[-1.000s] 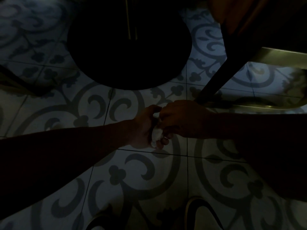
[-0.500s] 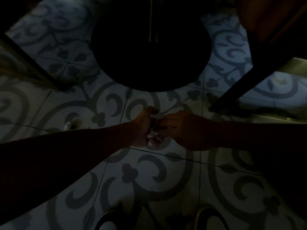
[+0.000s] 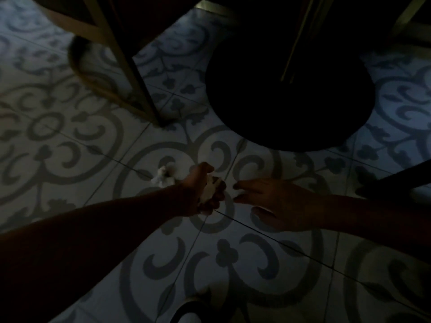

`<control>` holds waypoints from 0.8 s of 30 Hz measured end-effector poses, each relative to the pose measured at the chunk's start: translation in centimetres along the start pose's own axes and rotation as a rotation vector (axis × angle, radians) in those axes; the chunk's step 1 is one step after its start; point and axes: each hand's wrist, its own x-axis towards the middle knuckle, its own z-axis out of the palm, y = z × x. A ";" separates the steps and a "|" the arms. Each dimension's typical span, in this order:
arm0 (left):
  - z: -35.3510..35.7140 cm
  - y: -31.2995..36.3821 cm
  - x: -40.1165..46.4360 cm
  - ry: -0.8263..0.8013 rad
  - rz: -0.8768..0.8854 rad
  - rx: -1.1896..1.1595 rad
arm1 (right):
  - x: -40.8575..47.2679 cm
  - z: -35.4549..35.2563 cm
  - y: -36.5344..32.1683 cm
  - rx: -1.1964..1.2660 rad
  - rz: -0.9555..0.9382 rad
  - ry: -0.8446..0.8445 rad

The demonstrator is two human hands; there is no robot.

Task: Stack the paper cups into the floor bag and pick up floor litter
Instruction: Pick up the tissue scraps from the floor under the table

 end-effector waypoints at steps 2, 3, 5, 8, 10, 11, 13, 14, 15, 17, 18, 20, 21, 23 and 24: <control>-2.0 -0.3 -0.9 0.086 0.015 -0.028 | 1.6 0.7 0.1 -0.013 0.011 0.003; -3.1 -0.5 -1.4 0.124 0.022 -0.044 | 2.6 1.0 0.2 -0.015 0.009 -0.004; -5.4 -1.0 -2.5 0.184 0.026 -0.061 | 4.9 1.6 0.4 0.006 -0.001 -0.042; -8.5 -2.1 -4.3 0.274 0.037 -0.104 | 8.2 2.5 0.6 0.084 -0.013 -0.075; -10.3 -2.8 -5.6 0.350 0.062 -0.132 | 10.3 3.2 0.5 0.109 -0.013 -0.070; -11.0 -3.0 -6.0 0.377 0.074 -0.143 | 11.1 3.6 0.4 0.115 -0.001 -0.065; -12.2 -3.5 -6.8 0.420 0.106 -0.184 | 13.0 4.3 -0.3 0.111 0.017 -0.074; -12.6 -3.7 -7.1 0.432 0.124 -0.215 | 13.9 4.8 -0.7 0.099 0.014 -0.086; -12.9 -3.8 -7.5 0.434 0.141 -0.248 | 14.8 5.2 -1.2 0.088 0.004 -0.095; -13.0 -4.0 -7.9 0.424 0.163 -0.302 | 16.6 5.9 -2.1 0.080 -0.020 -0.097; -13.0 -4.3 -8.0 0.420 0.168 -0.320 | 17.5 6.2 -2.6 0.079 -0.025 -0.100; -12.8 -5.0 -8.2 0.427 0.160 -0.334 | 19.3 6.4 -3.6 0.069 -0.016 -0.141; -12.7 -5.3 -8.4 0.437 0.148 -0.329 | 20.1 6.3 -4.0 0.039 -0.007 -0.179; -12.7 -5.6 -8.7 0.462 0.128 -0.307 | 21.5 6.3 -4.5 -0.044 -0.008 -0.244; -12.8 -5.6 -8.8 0.468 0.124 -0.296 | 22.1 6.3 -4.5 -0.078 -0.020 -0.249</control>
